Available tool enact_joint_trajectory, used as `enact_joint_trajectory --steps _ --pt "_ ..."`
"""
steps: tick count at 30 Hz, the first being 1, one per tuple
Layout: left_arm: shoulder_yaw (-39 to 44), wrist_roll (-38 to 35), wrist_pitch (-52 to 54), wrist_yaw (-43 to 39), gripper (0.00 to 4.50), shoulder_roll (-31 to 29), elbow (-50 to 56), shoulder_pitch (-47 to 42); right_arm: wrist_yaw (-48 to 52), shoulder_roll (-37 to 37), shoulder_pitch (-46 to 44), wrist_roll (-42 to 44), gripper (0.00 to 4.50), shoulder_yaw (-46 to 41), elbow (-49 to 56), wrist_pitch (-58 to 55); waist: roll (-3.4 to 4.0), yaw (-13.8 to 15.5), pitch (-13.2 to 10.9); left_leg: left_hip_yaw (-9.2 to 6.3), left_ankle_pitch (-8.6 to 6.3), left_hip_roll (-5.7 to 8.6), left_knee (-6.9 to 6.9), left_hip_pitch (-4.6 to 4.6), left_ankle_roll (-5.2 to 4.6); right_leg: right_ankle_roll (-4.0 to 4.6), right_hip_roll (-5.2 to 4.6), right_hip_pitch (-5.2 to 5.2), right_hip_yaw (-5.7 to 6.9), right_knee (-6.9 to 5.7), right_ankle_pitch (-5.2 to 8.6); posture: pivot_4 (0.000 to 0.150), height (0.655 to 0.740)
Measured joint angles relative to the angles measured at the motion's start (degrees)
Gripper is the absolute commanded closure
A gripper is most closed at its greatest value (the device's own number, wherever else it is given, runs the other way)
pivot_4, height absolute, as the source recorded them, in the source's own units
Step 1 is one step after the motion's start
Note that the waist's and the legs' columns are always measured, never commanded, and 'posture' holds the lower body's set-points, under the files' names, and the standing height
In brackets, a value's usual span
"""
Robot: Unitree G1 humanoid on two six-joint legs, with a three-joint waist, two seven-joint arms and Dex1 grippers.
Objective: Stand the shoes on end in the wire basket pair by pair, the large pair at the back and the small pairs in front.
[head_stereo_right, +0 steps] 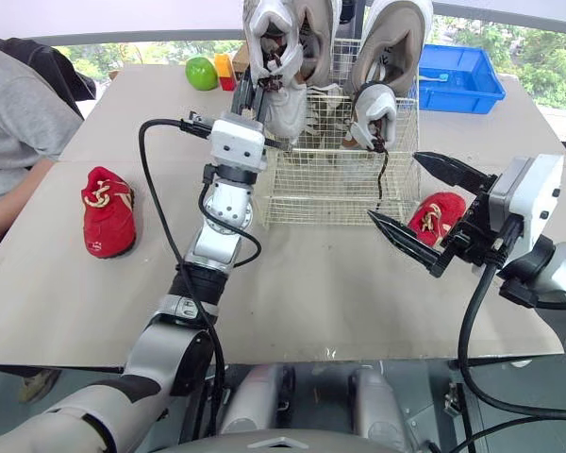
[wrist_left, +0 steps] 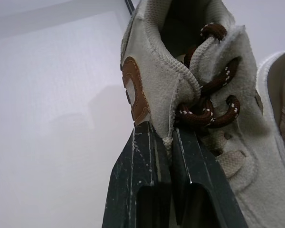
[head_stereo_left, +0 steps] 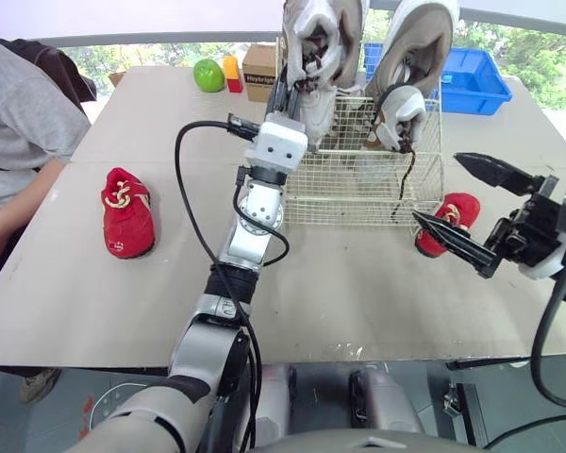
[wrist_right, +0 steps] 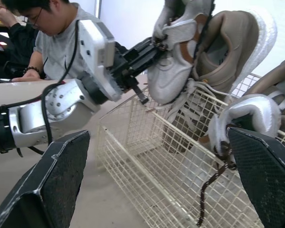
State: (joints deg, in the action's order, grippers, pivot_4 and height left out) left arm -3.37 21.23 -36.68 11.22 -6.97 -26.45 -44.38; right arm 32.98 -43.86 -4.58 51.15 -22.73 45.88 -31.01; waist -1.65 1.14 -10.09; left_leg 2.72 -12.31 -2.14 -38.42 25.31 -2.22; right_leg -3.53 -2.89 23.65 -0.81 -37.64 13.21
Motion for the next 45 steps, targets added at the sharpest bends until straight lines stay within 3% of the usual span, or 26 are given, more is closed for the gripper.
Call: enact_joint_trajectory --steps 8,18,29,32,34,36,37,39,45 --pt "-3.3 -1.3 1.4 -3.2 4.4 0.7 1.6 5.8 -1.6 0.5 1.5 0.0 0.0 0.3 1.5 0.1 0.02 -0.1 0.0 0.0 0.0 -0.03 0.0 -0.05 0.0 0.0 0.0 -0.01 -0.01 -0.05 0.0 0.15 0.74" --pt "-2.5 -5.2 16.8 -11.2 4.4 -2.4 18.1 14.1 -1.8 1.2 2.6 -0.4 0.0 0.9 1.8 0.8 0.21 -0.8 0.1 0.03 -0.01 -0.1 0.22 -0.51 0.01 0.01 0.04 -0.13 -0.3 -0.12 0.02 0.15 0.74" --pt "-1.7 -9.1 23.6 -16.2 4.4 -2.8 24.8 17.9 -0.3 1.3 2.6 -0.6 0.0 1.8 0.7 1.3 0.3 -0.9 0.3 0.05 -0.01 -0.1 0.23 -0.54 0.01 0.02 0.06 -0.14 -0.35 -0.11 0.02 0.15 0.74" --pt "-1.2 -14.1 24.2 -20.7 3.29 -3.4 26.3 19.2 0.3 1.3 2.6 -0.6 0.0 1.8 0.3 1.3 0.34 -1.1 0.3 0.06 -0.02 -0.11 0.25 -0.54 0.0 0.02 0.06 -0.14 -0.37 -0.1 0.03 0.15 0.74" --pt "-1.3 -16.1 25.2 -22.8 2.3 -3.6 27.5 20.4 0.3 1.3 2.6 -0.6 0.0 1.8 0.3 1.3 0.35 -0.9 0.3 0.04 -0.02 -0.1 0.24 -0.53 0.0 0.02 0.06 -0.14 -0.36 -0.1 0.03 0.15 0.74" --pt "-1.2 -16.5 26.3 -23.5 1.46 -4.0 28.2 21.0 0.4 1.3 2.7 -0.5 0.0 1.8 0.3 1.3 0.35 -0.6 0.3 0.05 -0.01 -0.1 0.2 -0.54 0.0 0.03 0.06 -0.16 -0.34 -0.11 0.03 0.15 0.74" --pt "-1.1 -16.6 27.0 -23.6 0.75 -4.2 28.6 21.4 0.4 1.3 2.9 -0.5 0.0 1.8 0.3 1.3 0.34 -0.4 0.3 0.05 -0.01 -0.1 0.16 -0.57 0.0 0.25 0.06 -0.21 -0.34 -0.12 0.15 0.15 0.74" --pt "-0.8 -16.8 28.6 -23.6 0.05 -4.5 30.3 22.6 0.4 1.3 3.1 -0.5 0.0 1.8 0.3 1.3 0.34 -0.3 0.3 0.04 -0.01 -0.1 0.11 -0.58 0.0 0.26 0.05 -0.23 -0.35 -0.12 0.15 0.15 0.74" --pt "2.4 -20.3 36.8 -26.6 0.05 -8.5 37.3 27.1 0.3 1.3 3.3 -0.5 0.0 1.8 0.3 1.3 0.33 -0.4 0.3 0.01 -0.01 -0.16 0.12 -0.57 0.0 0.27 0.05 -0.22 -0.35 -0.13 0.16 0.15 0.74"
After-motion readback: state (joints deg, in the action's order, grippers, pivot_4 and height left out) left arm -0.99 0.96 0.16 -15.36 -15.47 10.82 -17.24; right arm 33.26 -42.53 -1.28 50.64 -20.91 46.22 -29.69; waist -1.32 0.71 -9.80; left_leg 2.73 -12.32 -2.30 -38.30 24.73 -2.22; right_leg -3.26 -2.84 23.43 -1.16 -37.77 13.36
